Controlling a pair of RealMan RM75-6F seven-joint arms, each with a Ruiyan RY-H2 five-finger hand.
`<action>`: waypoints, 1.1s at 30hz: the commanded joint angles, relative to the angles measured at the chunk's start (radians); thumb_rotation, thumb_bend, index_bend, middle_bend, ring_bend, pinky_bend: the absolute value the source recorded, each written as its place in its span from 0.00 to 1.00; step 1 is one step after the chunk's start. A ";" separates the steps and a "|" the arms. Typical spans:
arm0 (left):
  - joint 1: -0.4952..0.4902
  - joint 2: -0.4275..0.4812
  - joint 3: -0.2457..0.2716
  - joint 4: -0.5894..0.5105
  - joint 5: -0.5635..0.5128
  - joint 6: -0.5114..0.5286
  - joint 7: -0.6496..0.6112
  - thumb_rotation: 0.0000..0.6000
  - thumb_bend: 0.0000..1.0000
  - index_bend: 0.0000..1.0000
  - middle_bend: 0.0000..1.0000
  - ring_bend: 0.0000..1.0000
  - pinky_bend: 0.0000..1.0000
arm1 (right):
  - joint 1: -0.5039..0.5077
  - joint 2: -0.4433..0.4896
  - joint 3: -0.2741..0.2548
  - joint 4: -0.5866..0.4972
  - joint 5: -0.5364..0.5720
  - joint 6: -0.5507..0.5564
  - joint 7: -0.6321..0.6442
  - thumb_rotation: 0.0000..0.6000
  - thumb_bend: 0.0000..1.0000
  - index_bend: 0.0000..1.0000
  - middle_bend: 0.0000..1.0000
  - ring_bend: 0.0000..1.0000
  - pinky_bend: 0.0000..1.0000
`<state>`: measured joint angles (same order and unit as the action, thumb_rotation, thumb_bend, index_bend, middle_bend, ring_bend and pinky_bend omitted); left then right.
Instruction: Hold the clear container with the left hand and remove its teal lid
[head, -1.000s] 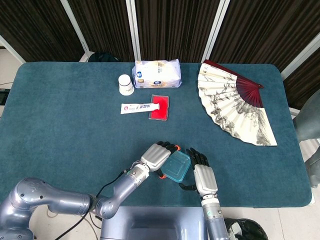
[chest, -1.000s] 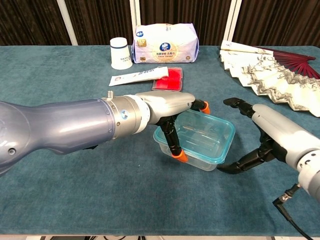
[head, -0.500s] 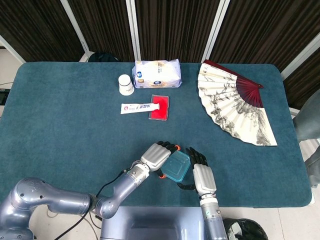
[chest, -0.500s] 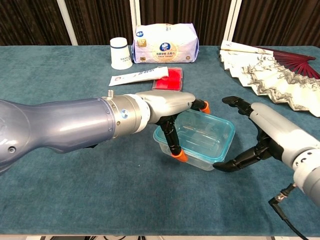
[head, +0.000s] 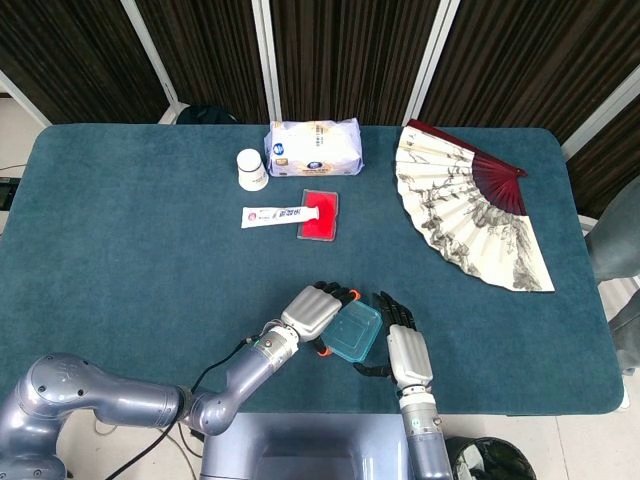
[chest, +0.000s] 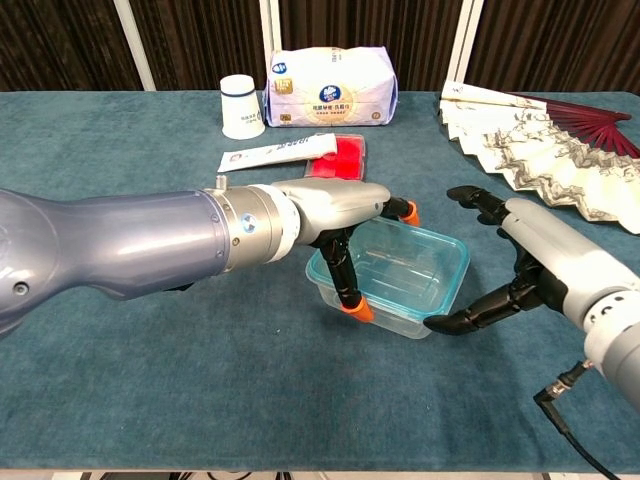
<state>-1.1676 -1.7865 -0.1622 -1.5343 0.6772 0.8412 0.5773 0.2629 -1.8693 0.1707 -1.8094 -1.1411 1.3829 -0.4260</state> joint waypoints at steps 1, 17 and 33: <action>-0.006 0.006 0.000 -0.002 -0.002 -0.008 0.004 1.00 0.14 0.19 0.34 0.27 0.44 | 0.001 -0.001 0.002 0.002 -0.003 0.003 0.003 1.00 0.17 0.00 0.00 0.00 0.00; -0.070 0.046 0.008 -0.013 -0.084 -0.064 0.055 1.00 0.14 0.22 0.37 0.31 0.47 | -0.002 -0.003 0.001 0.040 -0.049 0.012 0.075 1.00 0.17 0.00 0.00 0.00 0.00; -0.092 0.048 -0.001 -0.030 -0.124 -0.053 0.036 1.00 0.14 0.23 0.34 0.29 0.46 | -0.003 -0.007 0.012 0.051 -0.053 0.020 0.099 1.00 0.17 0.00 0.00 0.00 0.00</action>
<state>-1.2632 -1.7406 -0.1534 -1.5581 0.5585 0.7946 0.6307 0.2613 -1.8767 0.1837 -1.7602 -1.1944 1.4020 -0.3285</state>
